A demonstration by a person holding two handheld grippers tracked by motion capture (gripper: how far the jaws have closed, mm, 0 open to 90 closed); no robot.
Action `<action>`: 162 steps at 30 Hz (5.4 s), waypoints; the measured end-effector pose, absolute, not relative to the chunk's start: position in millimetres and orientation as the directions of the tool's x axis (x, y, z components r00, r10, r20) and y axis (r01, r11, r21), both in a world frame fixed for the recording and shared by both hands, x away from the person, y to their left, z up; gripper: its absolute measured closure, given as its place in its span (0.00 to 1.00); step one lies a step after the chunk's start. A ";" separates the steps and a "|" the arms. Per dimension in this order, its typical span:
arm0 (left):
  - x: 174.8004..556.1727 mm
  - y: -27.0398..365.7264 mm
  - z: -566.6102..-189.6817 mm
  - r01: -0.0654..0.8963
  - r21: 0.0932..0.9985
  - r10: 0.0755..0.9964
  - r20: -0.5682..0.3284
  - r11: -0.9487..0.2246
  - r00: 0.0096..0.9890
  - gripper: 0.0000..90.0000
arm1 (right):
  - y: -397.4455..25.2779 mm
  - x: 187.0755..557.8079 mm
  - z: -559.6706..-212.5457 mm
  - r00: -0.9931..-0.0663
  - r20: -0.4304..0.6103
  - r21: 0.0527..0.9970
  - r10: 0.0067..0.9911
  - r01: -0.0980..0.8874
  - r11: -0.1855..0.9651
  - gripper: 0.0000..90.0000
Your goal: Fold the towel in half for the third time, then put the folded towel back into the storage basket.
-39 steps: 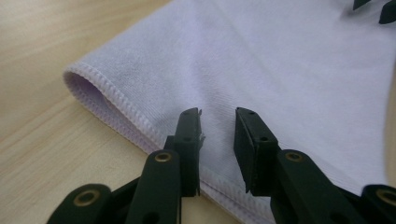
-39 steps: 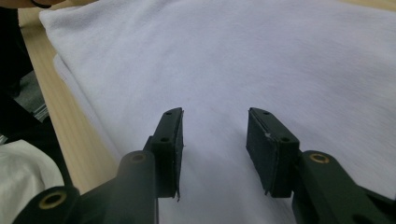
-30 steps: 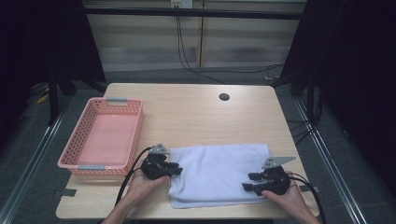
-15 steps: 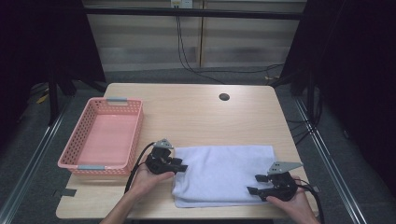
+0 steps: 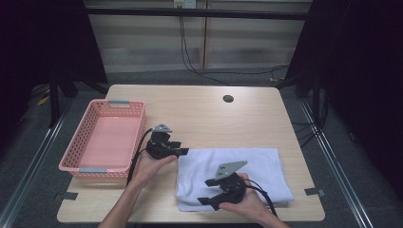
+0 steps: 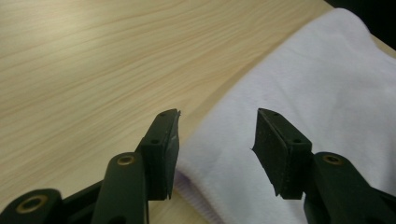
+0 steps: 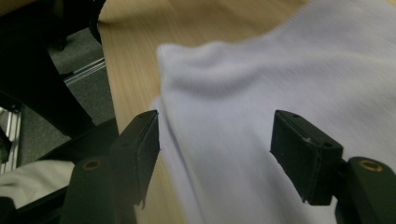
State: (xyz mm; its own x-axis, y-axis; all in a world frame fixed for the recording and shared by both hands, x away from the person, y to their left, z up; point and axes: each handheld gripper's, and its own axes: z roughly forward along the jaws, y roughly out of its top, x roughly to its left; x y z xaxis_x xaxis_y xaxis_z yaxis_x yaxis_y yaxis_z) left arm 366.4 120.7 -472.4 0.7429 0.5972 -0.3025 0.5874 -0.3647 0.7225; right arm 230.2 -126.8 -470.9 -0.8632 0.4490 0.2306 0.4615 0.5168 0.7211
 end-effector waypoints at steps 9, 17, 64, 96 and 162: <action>363.7 125.3 -480.3 0.603 0.702 0.613 -0.298 -0.380 0.732 0.53 | -71.8 239.2 -483.7 -0.898 0.246 0.726 0.365 0.420 0.544 0.37; 364.8 130.5 -477.8 0.612 0.711 0.630 -0.307 -0.346 0.713 0.53 | -70.7 221.6 -502.3 -0.918 0.159 0.738 0.363 0.355 0.574 0.33; 377.0 124.0 -456.4 0.636 0.720 0.562 -0.415 -0.278 0.715 0.94 | -95.4 238.9 -449.6 -0.859 0.208 0.807 0.468 0.421 0.414 0.88; 377.7 57.5 -403.6 0.541 0.782 0.524 -0.334 -0.309 0.783 0.92 | -150.6 215.7 -405.4 -0.792 0.186 0.907 0.582 0.367 0.209 0.88; 227.6 77.1 -492.9 0.479 0.646 0.376 -0.303 -0.594 0.875 0.32 | -245.2 322.0 -502.1 -0.619 0.242 0.674 0.747 0.661 0.330 0.23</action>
